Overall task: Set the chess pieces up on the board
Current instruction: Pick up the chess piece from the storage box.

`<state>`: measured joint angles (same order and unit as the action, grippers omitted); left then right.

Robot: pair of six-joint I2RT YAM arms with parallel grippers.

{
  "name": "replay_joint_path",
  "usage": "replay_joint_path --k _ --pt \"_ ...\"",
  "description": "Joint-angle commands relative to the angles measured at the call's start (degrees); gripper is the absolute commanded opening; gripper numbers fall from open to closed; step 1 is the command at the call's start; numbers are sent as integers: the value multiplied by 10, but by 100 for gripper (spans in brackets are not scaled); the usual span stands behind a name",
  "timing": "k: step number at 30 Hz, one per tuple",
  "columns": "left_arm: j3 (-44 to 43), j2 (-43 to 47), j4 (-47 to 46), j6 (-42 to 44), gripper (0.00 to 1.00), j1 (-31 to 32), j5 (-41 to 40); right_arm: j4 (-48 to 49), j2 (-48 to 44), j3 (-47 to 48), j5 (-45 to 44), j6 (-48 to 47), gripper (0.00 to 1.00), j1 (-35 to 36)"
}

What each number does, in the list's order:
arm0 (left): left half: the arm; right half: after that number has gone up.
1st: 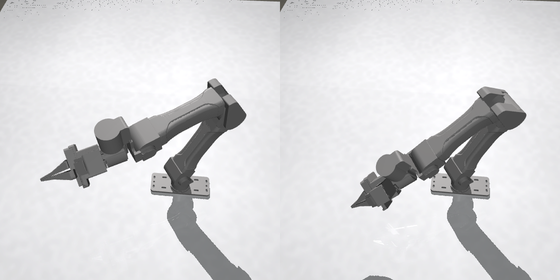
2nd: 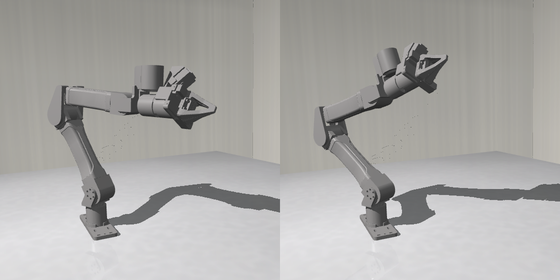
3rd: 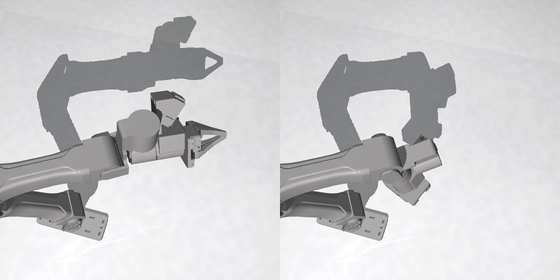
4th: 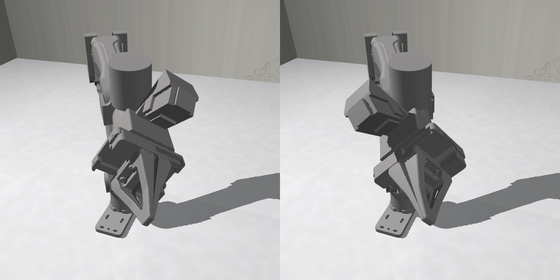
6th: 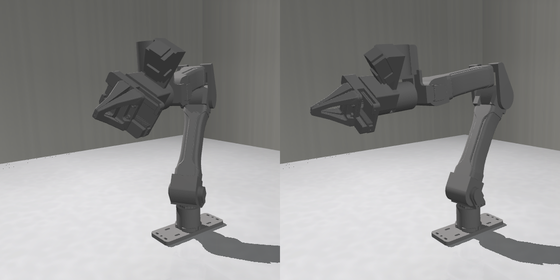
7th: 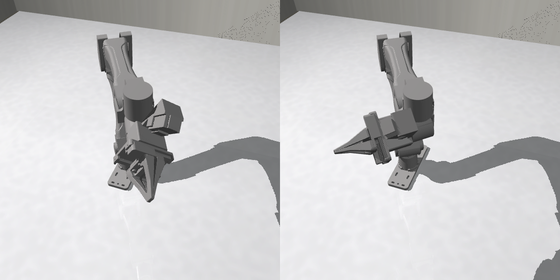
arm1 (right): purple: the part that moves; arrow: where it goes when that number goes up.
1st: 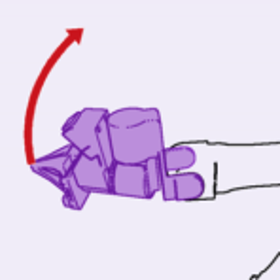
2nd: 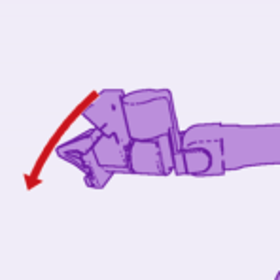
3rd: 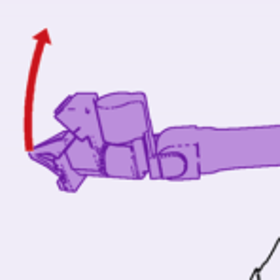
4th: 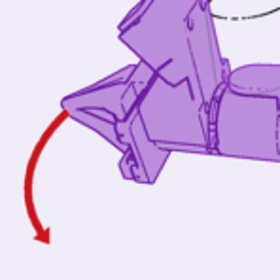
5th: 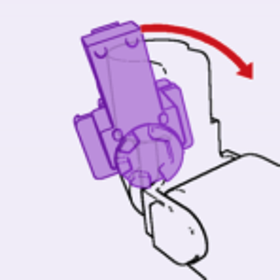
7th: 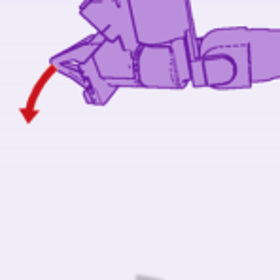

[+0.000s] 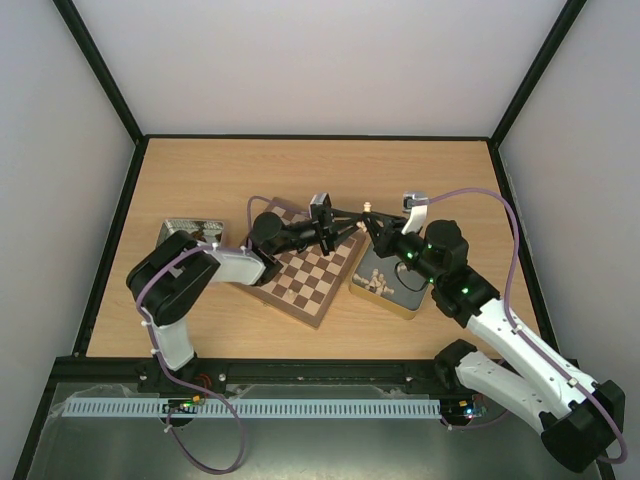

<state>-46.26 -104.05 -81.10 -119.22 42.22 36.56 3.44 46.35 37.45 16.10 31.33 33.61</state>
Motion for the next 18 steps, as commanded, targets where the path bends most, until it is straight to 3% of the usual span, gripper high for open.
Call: replay_joint_path --k 1,11,18 --pt "-15 22 -16 -7 13 4 13 29 2 9 -7 4 9 -2" --pt "1 55 72 56 5 2 -3 31 -1 10 -20 6 9 -2" --pt "15 95 244 202 15 -17 -23 12 6 7 -60 8 9 -2"
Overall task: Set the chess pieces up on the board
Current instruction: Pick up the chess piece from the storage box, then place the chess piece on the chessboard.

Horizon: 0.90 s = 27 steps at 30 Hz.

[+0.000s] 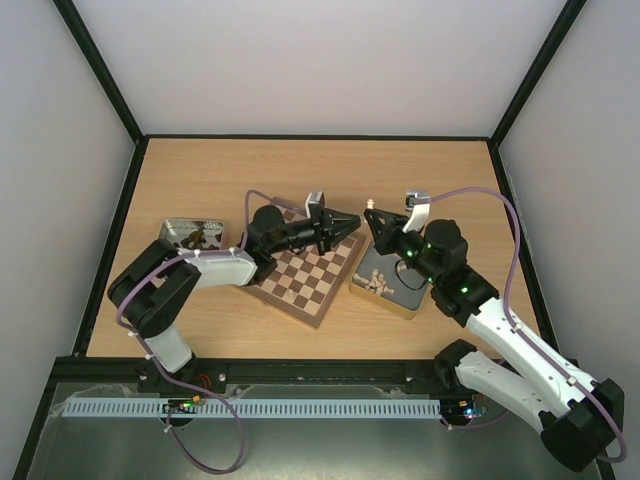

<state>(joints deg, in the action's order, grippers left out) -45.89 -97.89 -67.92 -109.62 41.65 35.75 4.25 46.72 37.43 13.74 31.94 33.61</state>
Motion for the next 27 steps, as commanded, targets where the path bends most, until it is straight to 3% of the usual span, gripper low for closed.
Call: replay_joint_path --k 1,6,9,12,15,20,27 --pt "15 43 142 134 18 -14 -22 0 2 6 -41 2 9 -2" --pt "19 105 298 271 30 -38 -68 14 10 -8 15 -13 9 -2" --pt "-10 149 395 361 45 -46 -86 34 30 -11 84 -27 9 -1" --pt "-61 181 484 460 61 -48 -80 49 51 -10 137 -49 9 -1" --pt "-96 192 542 526 68 -51 -36 37 72 3 157 -83 9 4" --pt "-139 181 642 618 68 -53 14 3 98 32 154 -136 9 16" --pt "-198 160 772 724 54 -56 30 -21 103 44 162 -172 9 28"
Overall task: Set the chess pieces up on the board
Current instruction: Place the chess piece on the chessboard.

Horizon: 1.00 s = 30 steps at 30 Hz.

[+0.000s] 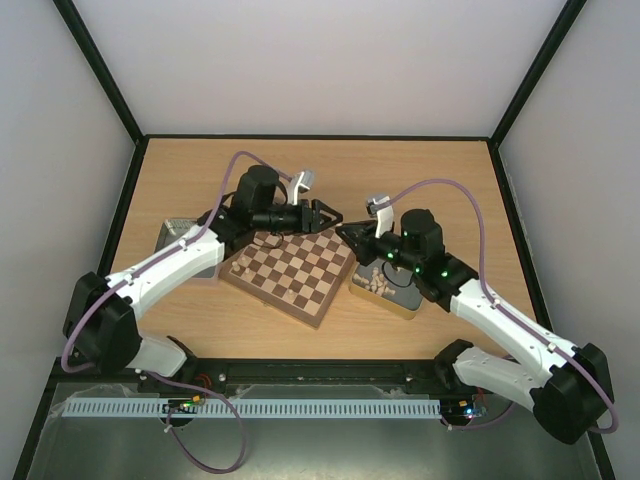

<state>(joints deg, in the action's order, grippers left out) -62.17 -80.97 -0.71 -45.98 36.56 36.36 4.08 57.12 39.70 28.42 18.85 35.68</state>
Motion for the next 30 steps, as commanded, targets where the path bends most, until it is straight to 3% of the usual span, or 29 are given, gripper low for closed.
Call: replay_joint_path --k 1,5,9,18,23,26,30 --pt "-40 -10 107 95 52 -6 28 -21 -1 21 16 -46 9 8" --pt "-48 -10 104 95 46 -12 57 -25 0 21 23 -62 9 13" --pt "-49 -10 98 83 34 -13 73 -37 6 27 24 -80 7 16" --pt "-32 -12 91 73 34 -11 95 -41 18 36 28 -86 7 26" --pt "-31 -9 96 75 14 -12 73 -38 19 36 14 -78 8 30" --pt "-26 -6 97 74 8 -12 55 -38 19 38 -9 -60 12 31" --pt "-19 10 115 87 6 -12 -8 -39 16 35 -33 -41 43 30"
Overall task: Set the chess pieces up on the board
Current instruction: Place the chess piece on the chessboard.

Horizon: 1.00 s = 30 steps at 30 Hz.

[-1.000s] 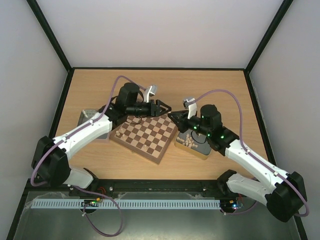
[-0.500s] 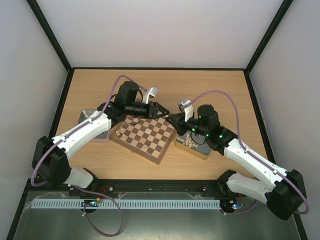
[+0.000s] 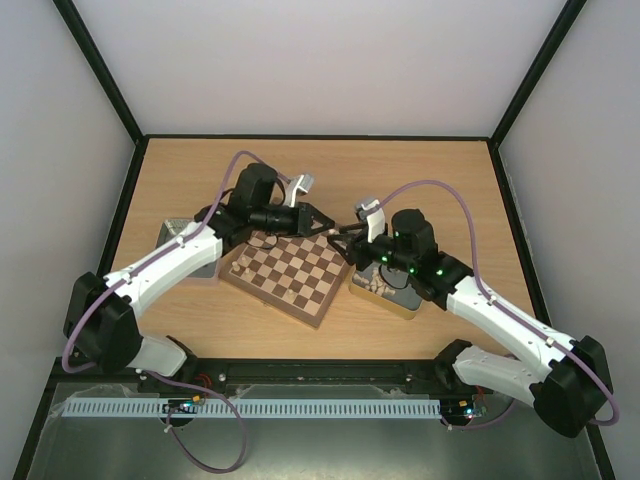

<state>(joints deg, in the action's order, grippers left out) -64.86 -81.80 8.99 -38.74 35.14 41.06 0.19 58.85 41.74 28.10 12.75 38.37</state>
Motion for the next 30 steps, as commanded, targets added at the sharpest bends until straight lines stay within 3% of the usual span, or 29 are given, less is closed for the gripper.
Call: replay_joint_path --k 1,5,10,16,24,30 --pt "10 25 27 19 6 2 -78 -2 -4 12 -41 22 50 4" --pt "42 70 55 37 6 3 -198 -13 -26 -6 -103 41 62 4" --pt "101 126 83 57 6 12 -370 -20 -67 -28 -205 83 65 4" --pt "201 192 83 50 7 74 -540 -8 -96 -54 -246 131 66 4" --pt "317 211 19 14 8 153 -648 6 -95 -76 -237 158 66 4" --pt "362 184 -46 -1 8 159 -649 4 -82 -75 -244 156 66 4"
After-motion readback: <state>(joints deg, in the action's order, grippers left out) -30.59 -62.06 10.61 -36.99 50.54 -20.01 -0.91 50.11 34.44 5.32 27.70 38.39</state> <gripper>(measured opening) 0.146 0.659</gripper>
